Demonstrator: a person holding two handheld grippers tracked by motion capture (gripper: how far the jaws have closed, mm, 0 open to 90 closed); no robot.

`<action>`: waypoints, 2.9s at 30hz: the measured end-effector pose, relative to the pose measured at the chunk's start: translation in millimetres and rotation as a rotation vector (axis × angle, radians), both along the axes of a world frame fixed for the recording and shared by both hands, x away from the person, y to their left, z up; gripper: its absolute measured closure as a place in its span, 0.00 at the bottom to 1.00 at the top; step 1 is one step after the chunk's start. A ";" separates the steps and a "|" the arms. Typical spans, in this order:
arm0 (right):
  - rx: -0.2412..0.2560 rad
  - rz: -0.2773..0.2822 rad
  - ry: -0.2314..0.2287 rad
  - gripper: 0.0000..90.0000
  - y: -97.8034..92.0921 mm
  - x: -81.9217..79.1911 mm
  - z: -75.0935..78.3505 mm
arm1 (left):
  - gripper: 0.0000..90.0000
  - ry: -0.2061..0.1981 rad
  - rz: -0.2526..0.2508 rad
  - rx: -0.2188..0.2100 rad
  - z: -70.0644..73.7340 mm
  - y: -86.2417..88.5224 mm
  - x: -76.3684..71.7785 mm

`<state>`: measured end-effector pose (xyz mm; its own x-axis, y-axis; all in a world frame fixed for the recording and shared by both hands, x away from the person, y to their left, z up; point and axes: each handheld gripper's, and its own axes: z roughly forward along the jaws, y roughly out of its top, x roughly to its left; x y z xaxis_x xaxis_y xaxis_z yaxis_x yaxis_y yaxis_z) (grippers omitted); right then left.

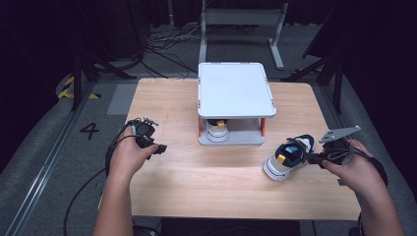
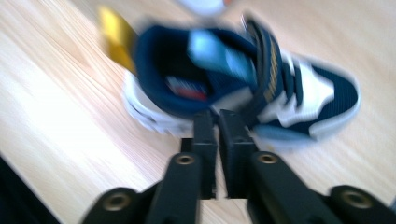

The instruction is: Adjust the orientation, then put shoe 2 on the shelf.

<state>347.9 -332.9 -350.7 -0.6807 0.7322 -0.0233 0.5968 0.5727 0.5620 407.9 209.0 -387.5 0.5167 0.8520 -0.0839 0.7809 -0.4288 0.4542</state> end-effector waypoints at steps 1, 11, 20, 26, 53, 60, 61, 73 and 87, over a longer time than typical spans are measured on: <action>0.012 0.005 -0.011 0.90 3.3 -1.4 2.4 | 0.46 -0.001 -0.003 0.001 -0.2 0.6 -1.0; 0.041 0.138 -0.029 0.72 52.9 6.8 -4.1 | 0.46 0.012 0.025 0.006 -4.7 7.4 -10.9; -0.057 0.184 -0.026 0.99 65.5 11.8 -9.7 | 0.46 0.017 0.030 0.003 -5.2 8.3 -12.0; -0.078 0.177 0.086 0.99 39.5 -11.7 1.3 | 0.46 0.015 -0.004 0.004 -4.4 -0.2 -1.4; -0.124 0.062 0.163 0.72 -9.4 -21.0 -21.0 | 0.45 0.031 -0.097 0.003 -5.8 -32.9 22.7; -0.183 0.097 0.285 0.79 2.0 -4.4 -52.1 | 0.45 0.033 -0.098 0.005 -7.1 -30.3 22.8; -0.184 0.091 0.303 0.80 2.8 -2.8 -53.4 | 0.45 0.034 -0.097 0.003 -7.2 -30.3 22.5; -0.131 0.049 0.259 0.84 5.4 -3.7 -39.3 | 0.46 0.029 -0.089 0.004 -5.4 -27.6 22.5; -0.121 0.212 0.193 0.84 76.5 3.5 -16.8 | 0.46 0.024 -0.018 -0.001 -4.1 -5.4 3.6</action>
